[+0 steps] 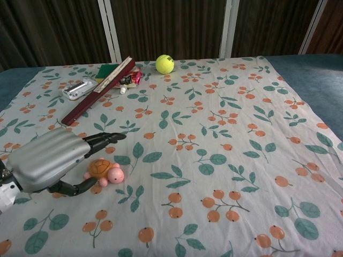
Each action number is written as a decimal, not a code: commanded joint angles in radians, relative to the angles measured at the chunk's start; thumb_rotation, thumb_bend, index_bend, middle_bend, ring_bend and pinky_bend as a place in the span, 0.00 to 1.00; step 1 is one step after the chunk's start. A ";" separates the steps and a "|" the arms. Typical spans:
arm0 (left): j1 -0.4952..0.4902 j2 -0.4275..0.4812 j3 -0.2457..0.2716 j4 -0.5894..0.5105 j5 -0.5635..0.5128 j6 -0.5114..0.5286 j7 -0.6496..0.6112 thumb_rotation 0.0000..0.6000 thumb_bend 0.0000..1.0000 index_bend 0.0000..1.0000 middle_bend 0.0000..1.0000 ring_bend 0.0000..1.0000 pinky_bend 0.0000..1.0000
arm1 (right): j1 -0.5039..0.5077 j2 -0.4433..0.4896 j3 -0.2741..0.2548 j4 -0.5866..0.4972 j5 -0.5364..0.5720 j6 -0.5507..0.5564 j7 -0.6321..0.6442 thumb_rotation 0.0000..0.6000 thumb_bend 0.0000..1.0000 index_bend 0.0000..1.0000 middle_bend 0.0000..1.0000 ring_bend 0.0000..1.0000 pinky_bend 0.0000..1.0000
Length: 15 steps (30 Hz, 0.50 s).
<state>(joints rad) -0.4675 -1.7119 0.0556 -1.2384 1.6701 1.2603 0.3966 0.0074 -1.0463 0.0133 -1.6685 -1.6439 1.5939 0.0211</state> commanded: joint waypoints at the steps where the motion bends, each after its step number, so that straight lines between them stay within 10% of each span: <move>1: 0.025 0.054 0.002 -0.067 0.005 0.045 0.039 1.00 0.39 0.00 0.15 0.98 1.00 | -0.001 0.002 -0.002 0.000 -0.003 0.003 0.003 1.00 0.22 0.00 0.00 0.00 0.00; 5: 0.102 0.158 0.008 -0.170 -0.024 0.141 0.047 1.00 0.38 0.00 0.15 0.58 0.91 | -0.005 0.006 -0.003 0.002 -0.007 0.009 0.010 1.00 0.22 0.00 0.00 0.00 0.00; 9: 0.212 0.257 0.011 -0.226 -0.065 0.288 -0.075 1.00 0.38 0.00 0.13 0.18 0.52 | -0.001 0.003 -0.010 0.001 -0.012 -0.005 0.001 1.00 0.22 0.00 0.00 0.00 0.00; 15: 0.372 0.343 0.005 -0.276 -0.126 0.485 -0.244 1.00 0.36 0.00 0.10 0.07 0.20 | 0.011 -0.013 -0.020 -0.003 -0.022 -0.037 -0.035 1.00 0.22 0.00 0.00 0.00 0.00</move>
<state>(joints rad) -0.1773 -1.4188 0.0678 -1.4761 1.5935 1.6597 0.2305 0.0141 -1.0541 -0.0040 -1.6703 -1.6628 1.5650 -0.0057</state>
